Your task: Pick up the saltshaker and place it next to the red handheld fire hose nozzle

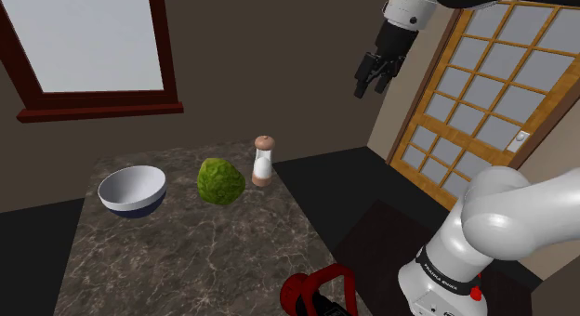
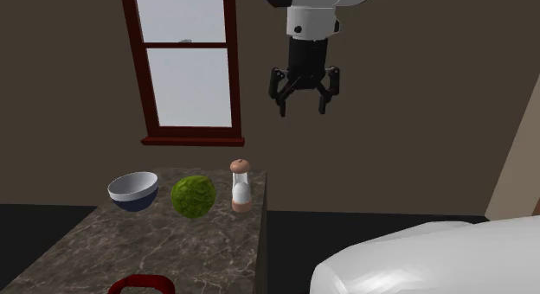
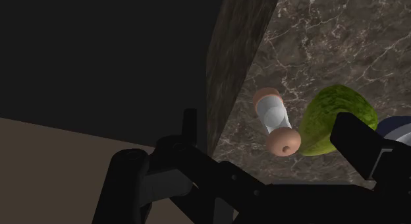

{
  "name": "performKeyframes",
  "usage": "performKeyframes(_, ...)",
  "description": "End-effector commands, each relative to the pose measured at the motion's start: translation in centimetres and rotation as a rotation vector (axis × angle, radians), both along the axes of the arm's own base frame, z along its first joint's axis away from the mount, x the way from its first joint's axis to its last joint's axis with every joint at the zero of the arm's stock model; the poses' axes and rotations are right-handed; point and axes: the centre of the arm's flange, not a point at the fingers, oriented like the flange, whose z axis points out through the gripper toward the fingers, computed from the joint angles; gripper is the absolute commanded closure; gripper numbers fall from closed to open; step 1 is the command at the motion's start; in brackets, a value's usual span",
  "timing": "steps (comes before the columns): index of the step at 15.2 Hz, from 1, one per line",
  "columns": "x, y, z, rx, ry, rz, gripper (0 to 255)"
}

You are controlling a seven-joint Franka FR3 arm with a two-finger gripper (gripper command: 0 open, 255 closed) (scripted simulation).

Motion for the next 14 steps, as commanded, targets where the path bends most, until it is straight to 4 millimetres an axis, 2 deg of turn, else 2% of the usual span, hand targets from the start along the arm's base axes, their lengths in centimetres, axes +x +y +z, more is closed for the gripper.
performKeyframes(1, 0.0, 0.0, 0.0, 0.0, 0.0, 0.0, 0)
performKeyframes(14, 14.9, 4.5, -9.8, -0.003, 0.112, 0.124, 0)
